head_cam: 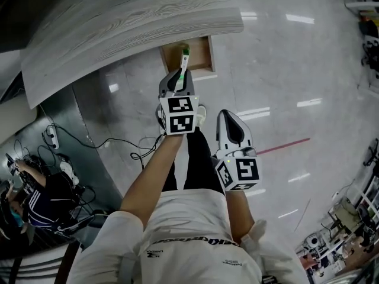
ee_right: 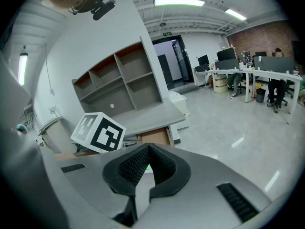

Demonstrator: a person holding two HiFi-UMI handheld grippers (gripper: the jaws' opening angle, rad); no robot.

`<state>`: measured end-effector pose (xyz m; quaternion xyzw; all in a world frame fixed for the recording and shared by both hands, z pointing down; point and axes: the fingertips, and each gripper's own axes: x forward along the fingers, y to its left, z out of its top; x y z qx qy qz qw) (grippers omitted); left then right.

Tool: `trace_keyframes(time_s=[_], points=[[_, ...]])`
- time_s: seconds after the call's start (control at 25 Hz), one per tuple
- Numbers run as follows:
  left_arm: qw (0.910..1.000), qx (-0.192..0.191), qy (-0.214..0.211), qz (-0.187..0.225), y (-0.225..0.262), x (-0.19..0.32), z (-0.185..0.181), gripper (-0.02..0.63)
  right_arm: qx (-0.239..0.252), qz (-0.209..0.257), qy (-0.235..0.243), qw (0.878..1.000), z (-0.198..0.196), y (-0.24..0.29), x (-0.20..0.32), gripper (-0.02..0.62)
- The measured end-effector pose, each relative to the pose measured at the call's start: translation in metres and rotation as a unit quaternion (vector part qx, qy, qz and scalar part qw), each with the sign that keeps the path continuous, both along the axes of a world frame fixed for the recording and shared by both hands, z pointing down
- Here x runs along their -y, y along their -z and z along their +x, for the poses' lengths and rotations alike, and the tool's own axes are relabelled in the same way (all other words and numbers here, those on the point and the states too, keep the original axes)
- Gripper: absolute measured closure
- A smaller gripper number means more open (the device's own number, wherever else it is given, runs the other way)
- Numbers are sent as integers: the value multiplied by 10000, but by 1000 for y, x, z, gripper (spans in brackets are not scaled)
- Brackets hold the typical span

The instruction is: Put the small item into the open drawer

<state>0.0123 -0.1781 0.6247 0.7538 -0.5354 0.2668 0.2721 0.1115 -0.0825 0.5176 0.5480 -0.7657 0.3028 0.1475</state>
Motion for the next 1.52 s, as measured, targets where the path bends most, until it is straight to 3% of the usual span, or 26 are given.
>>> trace_keyframes(time_s=[0.36,0.76,1.52], points=[[9993,-164,-213,267,64,-17,-14,578,-103,341,-28,9994,-17,48,5,563],[9942,-402,-499,864,161,-42,-38,591,-146,835,19,9964,-39,109,-2,563],[9715,-682,-835,2109,302,-92,-64,591,-216,1598,212,9867,-80,201,-23,563]])
